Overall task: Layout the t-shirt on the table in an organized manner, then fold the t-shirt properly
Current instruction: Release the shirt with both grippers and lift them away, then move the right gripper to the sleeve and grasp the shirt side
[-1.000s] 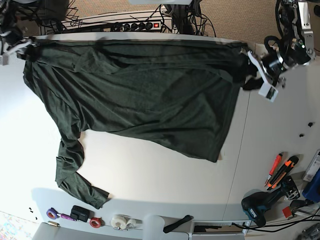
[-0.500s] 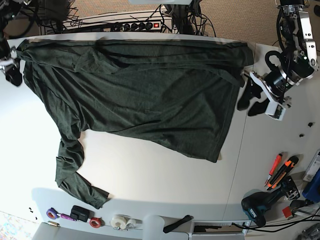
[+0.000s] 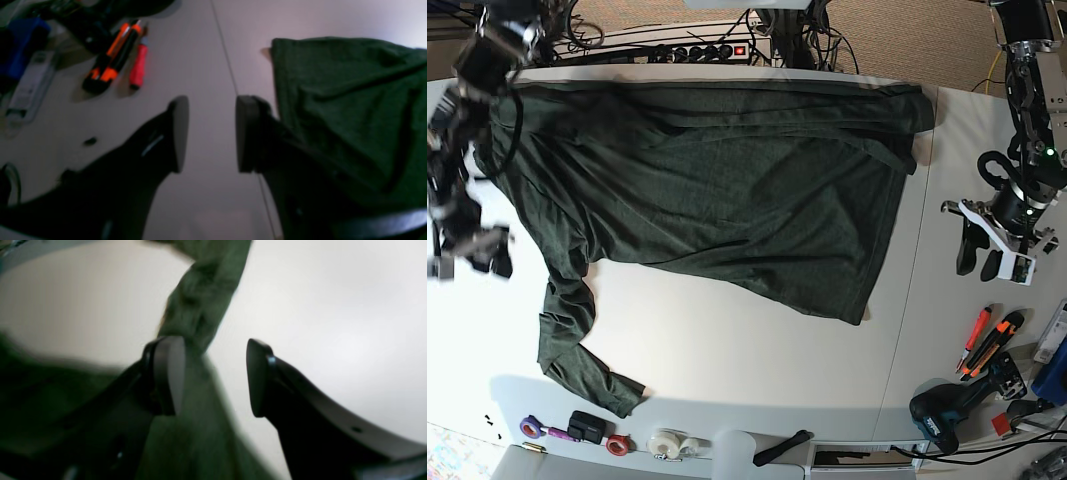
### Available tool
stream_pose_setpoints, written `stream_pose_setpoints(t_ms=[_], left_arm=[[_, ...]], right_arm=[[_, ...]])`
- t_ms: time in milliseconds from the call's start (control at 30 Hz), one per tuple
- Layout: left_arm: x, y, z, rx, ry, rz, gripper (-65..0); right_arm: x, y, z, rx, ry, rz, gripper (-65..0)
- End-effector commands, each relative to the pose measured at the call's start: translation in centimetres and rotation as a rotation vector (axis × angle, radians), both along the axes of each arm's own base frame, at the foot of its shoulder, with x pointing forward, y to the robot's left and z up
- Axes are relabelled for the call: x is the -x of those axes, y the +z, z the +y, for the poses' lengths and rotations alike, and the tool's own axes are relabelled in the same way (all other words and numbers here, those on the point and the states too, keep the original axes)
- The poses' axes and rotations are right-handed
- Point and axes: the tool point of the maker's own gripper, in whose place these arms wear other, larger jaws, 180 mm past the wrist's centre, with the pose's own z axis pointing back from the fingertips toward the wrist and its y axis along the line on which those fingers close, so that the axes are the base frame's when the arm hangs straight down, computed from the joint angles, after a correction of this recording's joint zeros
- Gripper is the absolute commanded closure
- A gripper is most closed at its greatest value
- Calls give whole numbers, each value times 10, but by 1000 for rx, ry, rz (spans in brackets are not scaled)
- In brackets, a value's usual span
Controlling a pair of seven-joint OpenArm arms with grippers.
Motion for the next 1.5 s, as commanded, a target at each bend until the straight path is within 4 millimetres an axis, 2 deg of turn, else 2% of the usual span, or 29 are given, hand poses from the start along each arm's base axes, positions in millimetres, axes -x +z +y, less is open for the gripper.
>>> stream_pose_setpoints(t_ms=[0,100,200,267,367,467,567,667,733,900,1100,1467], left_arm=[[-6,17,4,-6,4,-56,-245],[-4,14,4,-8,0,-47,-245],[-1,10,3,-8,-4,-34,-245],[0,9,2,-6,-2,-28,-245],[0,7,3,-11,-1,-19,-245],[1,6,3,-10,-1,-17,-245],[1,6,3,-11,-2,-17,-245],[1,6,3,-11,-2,-17,-245],[1,6,3,-11,-2,-16,-245],[2,5,3,-13,-4,-9,-245],[2,5,3,-12,-4,-10,-245],[2,5,0,4,-6,-12,-244]], right_arm=[[-18,34,-10,60,-33,-82,-296],[-51,53,-3,183,-67,-77,-296],[-81,59,20,317,-61,-42,-296],[-99,44,39,368,-38,12,-296],[-120,6,61,398,-19,132,-296],[-132,-23,73,463,-15,234,-296],[-140,-39,92,477,29,268,-296],[-142,-51,112,464,66,284,-296],[-142,-57,119,475,78,294,-296],[-135,-64,107,527,36,347,-296],[-133,-61,95,551,3,348,-295],[-117,-87,97,552,24,386,-282]])
